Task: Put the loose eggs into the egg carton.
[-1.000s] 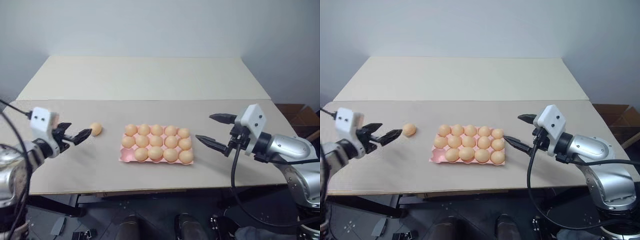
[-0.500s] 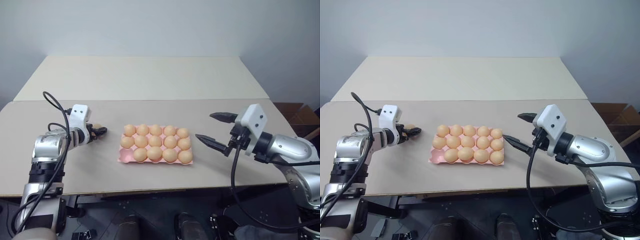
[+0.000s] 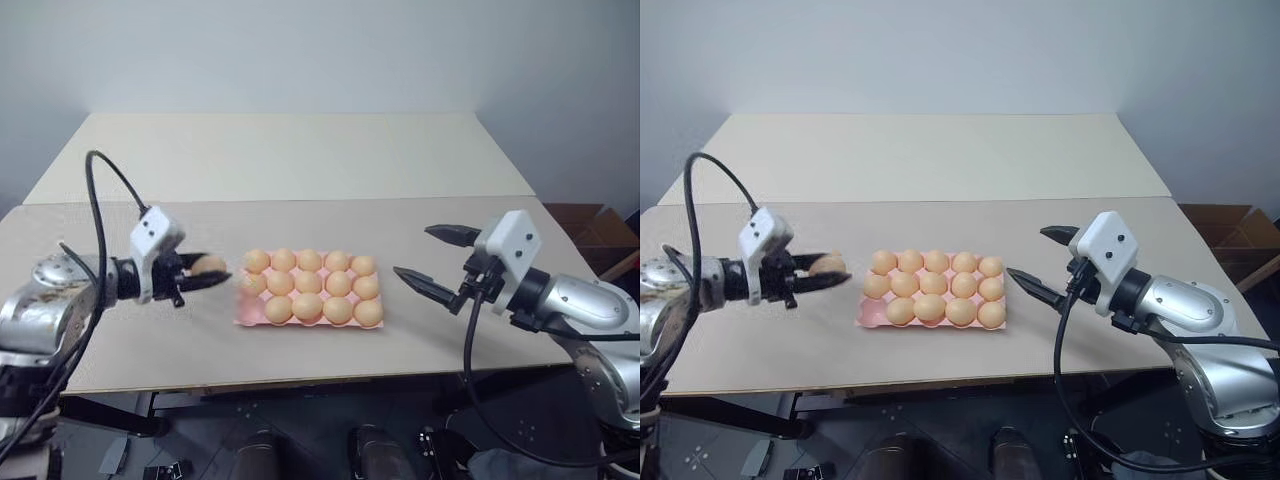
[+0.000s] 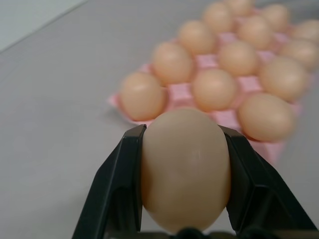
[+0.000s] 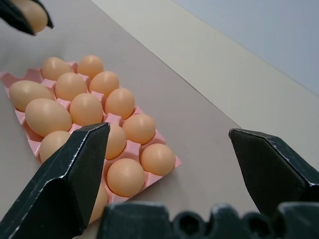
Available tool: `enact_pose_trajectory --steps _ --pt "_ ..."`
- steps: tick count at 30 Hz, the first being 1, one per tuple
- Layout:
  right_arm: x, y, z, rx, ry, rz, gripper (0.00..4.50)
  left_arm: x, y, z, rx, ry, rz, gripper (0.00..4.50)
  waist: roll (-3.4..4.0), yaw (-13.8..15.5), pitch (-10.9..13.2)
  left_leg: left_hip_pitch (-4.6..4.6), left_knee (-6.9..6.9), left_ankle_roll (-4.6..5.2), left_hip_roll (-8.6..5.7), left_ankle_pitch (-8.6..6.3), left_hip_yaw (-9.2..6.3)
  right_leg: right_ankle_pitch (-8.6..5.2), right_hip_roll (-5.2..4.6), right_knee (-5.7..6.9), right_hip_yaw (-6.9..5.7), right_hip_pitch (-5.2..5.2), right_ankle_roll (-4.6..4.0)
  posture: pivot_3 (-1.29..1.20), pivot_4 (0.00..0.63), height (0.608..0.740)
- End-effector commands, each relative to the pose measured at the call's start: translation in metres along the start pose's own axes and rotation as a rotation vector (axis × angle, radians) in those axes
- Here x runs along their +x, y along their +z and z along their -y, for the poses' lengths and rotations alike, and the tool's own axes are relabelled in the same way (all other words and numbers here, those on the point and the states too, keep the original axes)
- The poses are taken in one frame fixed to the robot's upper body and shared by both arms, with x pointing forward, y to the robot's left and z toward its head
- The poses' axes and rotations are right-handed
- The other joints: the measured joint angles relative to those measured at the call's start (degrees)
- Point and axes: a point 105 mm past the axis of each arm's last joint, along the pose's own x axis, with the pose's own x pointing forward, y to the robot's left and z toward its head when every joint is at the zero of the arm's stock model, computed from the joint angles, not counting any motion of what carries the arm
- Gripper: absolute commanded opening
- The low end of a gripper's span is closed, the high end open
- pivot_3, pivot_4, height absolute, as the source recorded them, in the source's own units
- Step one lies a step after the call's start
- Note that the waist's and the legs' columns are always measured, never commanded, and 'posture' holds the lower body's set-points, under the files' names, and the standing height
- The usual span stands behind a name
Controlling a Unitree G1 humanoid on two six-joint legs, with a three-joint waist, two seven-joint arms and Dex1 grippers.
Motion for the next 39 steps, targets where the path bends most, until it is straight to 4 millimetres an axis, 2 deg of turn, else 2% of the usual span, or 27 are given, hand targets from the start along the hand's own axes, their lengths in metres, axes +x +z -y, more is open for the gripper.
enact_pose_trajectory --steps 1,6,7,10,13,14,17,20,24,28,32,39 --pt "-0.001 0.011 -0.001 -0.031 -0.007 0.042 4.50 0.011 0.005 0.011 0.041 -0.088 0.014 1.78 0.00 0.4 0.0 -0.01 0.03 0.00 0.00 0.00 -0.02 0.00 0.01 0.00 -0.02 0.01 0.00 0.00 0.150 0.740" --pt "-0.002 0.012 -0.003 -0.029 -0.012 0.046 4.50 0.032 -0.002 0.020 0.042 -0.154 0.003 1.78 0.00 0.7 0.0 -0.08 0.06 0.01 -0.03 0.00 -0.01 0.02 0.01 -0.06 0.00 0.02 0.05 0.00 0.150 0.740" --pt "-0.002 0.012 -0.003 -0.029 -0.016 0.045 4.50 0.035 -0.004 0.020 0.037 -0.163 -0.007 2.48 0.00 0.7 0.0 -0.09 0.06 0.01 -0.03 0.00 -0.01 0.02 0.02 -0.07 0.00 0.01 0.06 0.00 0.150 0.740" --pt "-0.003 0.013 -0.002 -0.029 -0.025 0.044 4.50 0.037 0.000 0.019 0.041 -0.162 0.002 3.43 0.00 0.7 0.0 -0.09 0.06 0.01 -0.02 -0.01 -0.02 0.02 0.04 -0.06 0.00 0.00 0.06 0.00 0.150 0.740" --pt "-0.003 0.014 -0.002 -0.024 -0.030 0.050 4.50 0.027 0.011 0.011 0.077 -0.125 0.031 4.46 0.00 0.7 0.0 -0.08 0.06 0.01 -0.01 0.00 -0.03 0.02 0.04 -0.03 0.00 0.00 0.06 0.00 0.150 0.740" --pt "-0.003 0.014 -0.002 -0.024 -0.031 0.050 4.50 0.024 0.014 0.010 0.090 -0.119 0.038 4.49 0.00 0.6 0.0 -0.08 0.06 0.01 -0.01 0.00 -0.04 0.02 0.04 -0.03 0.00 0.00 0.06 0.00 0.150 0.740" --pt "-0.002 0.015 -0.003 -0.022 -0.027 0.055 4.50 -0.003 0.031 0.005 0.097 -0.073 0.098 4.49 -0.01 0.3 0.0 -0.09 0.06 0.01 0.01 0.00 -0.05 0.01 0.05 -0.03 0.00 -0.02 0.06 0.00 0.150 0.740" --pt "-0.002 0.014 -0.003 -0.019 -0.019 0.056 4.50 -0.028 0.034 0.000 0.094 -0.015 0.115 4.49 0.00 0.0 0.0 -0.08 0.04 0.02 0.02 -0.01 -0.07 0.01 0.04 -0.03 0.00 -0.04 0.07 0.00 0.150 0.740" --pt "-0.003 0.012 -0.001 -0.024 0.002 0.051 4.50 -0.069 0.018 -0.011 0.088 0.120 0.087 4.49 0.02 -0.4 0.0 -0.04 0.02 0.02 0.04 -0.01 -0.04 -0.01 0.03 -0.03 0.00 -0.03 0.08 0.00 0.150 0.740" --pt "-0.009 0.007 0.003 -0.007 0.048 0.040 4.50 -0.099 -0.002 -0.011 0.058 0.197 0.088 4.49 0.03 -0.3 0.0 -0.02 0.02 0.02 0.05 -0.01 -0.02 -0.04 0.01 0.00 -0.01 -0.04 0.03 0.00 0.150 0.740" --pt "-0.013 -0.004 0.010 0.003 0.047 0.012 4.50 -0.111 -0.004 -0.005 -0.008 0.231 0.143 4.49 0.03 0.3 0.0 -0.03 0.02 0.01 0.05 -0.01 -0.02 -0.06 -0.02 -0.03 -0.05 -0.02 0.00 0.00 0.150 0.740" --pt "-0.012 -0.006 0.012 0.001 0.054 0.010 4.50 -0.110 -0.007 0.005 -0.019 0.226 0.148 4.49 0.03 0.4 0.0 -0.02 0.02 0.01 0.07 -0.01 0.01 -0.06 0.00 -0.01 -0.03 -0.04 -0.02 0.00 0.150 0.740"
